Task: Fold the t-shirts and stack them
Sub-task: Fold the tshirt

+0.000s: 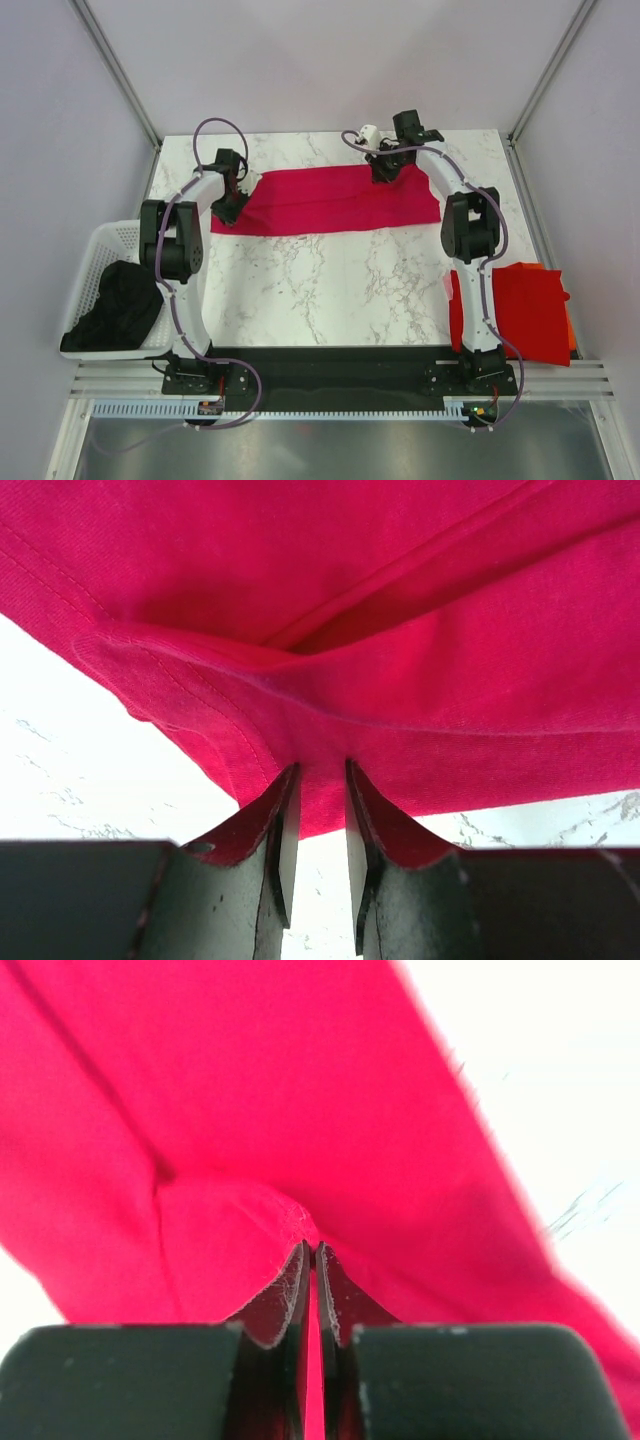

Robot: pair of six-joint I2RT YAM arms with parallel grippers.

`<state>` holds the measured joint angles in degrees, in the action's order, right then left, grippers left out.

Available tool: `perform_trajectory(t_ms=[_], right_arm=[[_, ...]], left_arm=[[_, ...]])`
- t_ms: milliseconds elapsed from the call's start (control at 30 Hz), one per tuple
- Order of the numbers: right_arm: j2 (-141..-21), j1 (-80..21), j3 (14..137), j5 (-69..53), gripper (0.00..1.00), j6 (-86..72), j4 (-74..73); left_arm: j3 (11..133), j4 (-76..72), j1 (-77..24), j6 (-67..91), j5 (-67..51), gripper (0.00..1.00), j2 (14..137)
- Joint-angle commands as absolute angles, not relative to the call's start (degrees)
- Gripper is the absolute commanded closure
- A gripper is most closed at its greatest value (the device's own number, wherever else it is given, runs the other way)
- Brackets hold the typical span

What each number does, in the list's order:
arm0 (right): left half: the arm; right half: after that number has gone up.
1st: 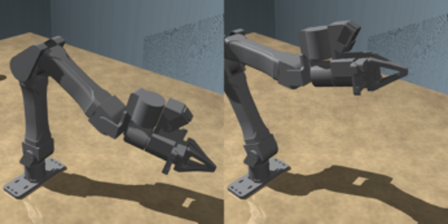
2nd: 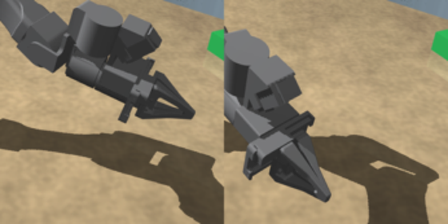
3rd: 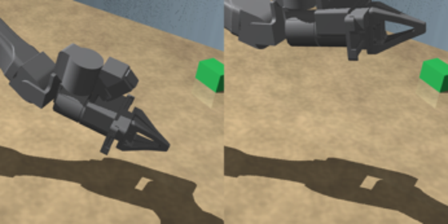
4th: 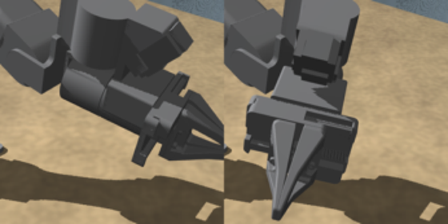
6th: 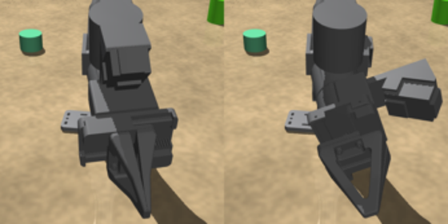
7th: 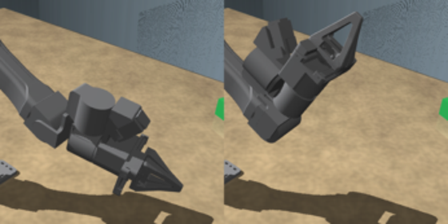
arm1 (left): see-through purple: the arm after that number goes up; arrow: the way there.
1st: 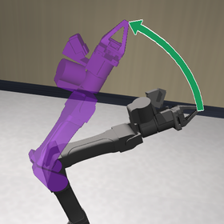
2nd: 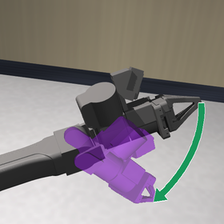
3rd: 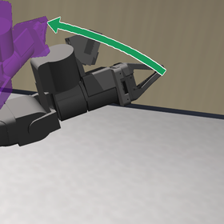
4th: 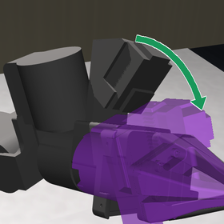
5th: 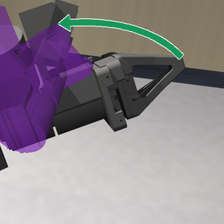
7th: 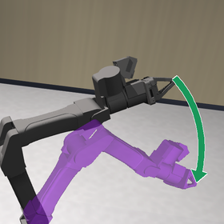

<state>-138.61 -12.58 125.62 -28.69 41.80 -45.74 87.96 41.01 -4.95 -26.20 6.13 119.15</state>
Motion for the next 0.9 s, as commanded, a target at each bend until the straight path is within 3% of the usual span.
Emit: perform_trajectory(t_ms=[0, 33, 67, 100, 167, 467, 667, 867], right_arm=[[-137.9, -14.6, 128.7, -27.0, 0.89, 40.1, -36.5], [-138.2, -15.1, 128.8, -26.5, 0.83, 38.3, -34.7], [-138.2, -15.3, 128.5, -24.7, 0.65, 37.4, -31.7], [-138.1, -15.4, 128.2, -23.9, 0.56, 36.6, -30.2], [-137.5, -15.6, 127.4, -21.7, 0.46, 35.1, -28.0], [-127.3, -15.1, 116.3, -20.6, 0.38, 31.6, -22.1], [-126.7, -15.2, 114.3, -21.3, 0.38, 29.5, -22.3], [-125.8, -15.1, 113.1, -21.4, 0.38, 29.3, -22.7]], left_arm=[[86.6, 42.3, -5.0, -25.8, 5.5, 0.69, 116.0], [86.6, 42.4, -5.0, -26.0, 5.4, 0.69, 115.5], [86.5, 42.6, -5.0, -26.1, 5.4, 0.68, 115.1], [86.3, 42.6, -5.0, -26.2, 5.4, 0.67, 114.1], [85.8, 43.0, -5.0, -27.3, 5.7, 0.63, 112.9], [77.3, 38.9, -5.2, -40.7, 2.5, 0.58, 101.6], [72.3, 34.8, -5.3, -49.6, 1.9, 0.57, 103.4], [75.8, 33.5, -5.4, -50.4, 3.2, 0.57, 109.0]])
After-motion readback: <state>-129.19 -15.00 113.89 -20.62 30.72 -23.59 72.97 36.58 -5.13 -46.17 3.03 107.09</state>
